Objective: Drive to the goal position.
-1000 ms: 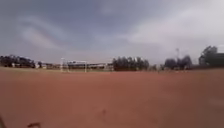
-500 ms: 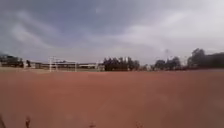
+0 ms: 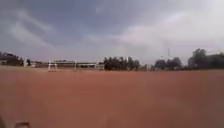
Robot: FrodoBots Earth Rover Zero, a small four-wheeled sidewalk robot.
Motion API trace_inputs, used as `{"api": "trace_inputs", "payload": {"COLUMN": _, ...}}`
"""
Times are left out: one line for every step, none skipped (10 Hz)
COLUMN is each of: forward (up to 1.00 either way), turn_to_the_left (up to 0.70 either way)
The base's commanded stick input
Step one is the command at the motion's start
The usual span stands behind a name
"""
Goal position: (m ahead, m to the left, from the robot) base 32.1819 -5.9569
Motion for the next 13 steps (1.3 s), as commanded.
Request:
{"api": "trace_inputs", "payload": {"forward": 0.70, "turn_to_the_left": 0.00}}
{"api": "trace_inputs", "payload": {"forward": 0.70, "turn_to_the_left": 0.00}}
{"api": "trace_inputs", "payload": {"forward": 0.70, "turn_to_the_left": 0.00}}
{"api": "trace_inputs", "payload": {"forward": 0.70, "turn_to_the_left": 0.00}}
{"api": "trace_inputs", "payload": {"forward": 0.70, "turn_to_the_left": 0.00}}
{"api": "trace_inputs", "payload": {"forward": 0.70, "turn_to_the_left": 0.00}}
{"api": "trace_inputs", "payload": {"forward": 0.70, "turn_to_the_left": 0.00}}
{"api": "trace_inputs", "payload": {"forward": 0.70, "turn_to_the_left": 0.00}}
{"api": "trace_inputs", "payload": {"forward": 0.70, "turn_to_the_left": 0.00}}
{"api": "trace_inputs", "payload": {"forward": 0.70, "turn_to_the_left": 0.00}}
{"api": "trace_inputs", "payload": {"forward": 0.70, "turn_to_the_left": 0.00}}
{"api": "trace_inputs", "payload": {"forward": 0.70, "turn_to_the_left": 0.00}}
{"api": "trace_inputs", "payload": {"forward": 0.70, "turn_to_the_left": 0.00}}
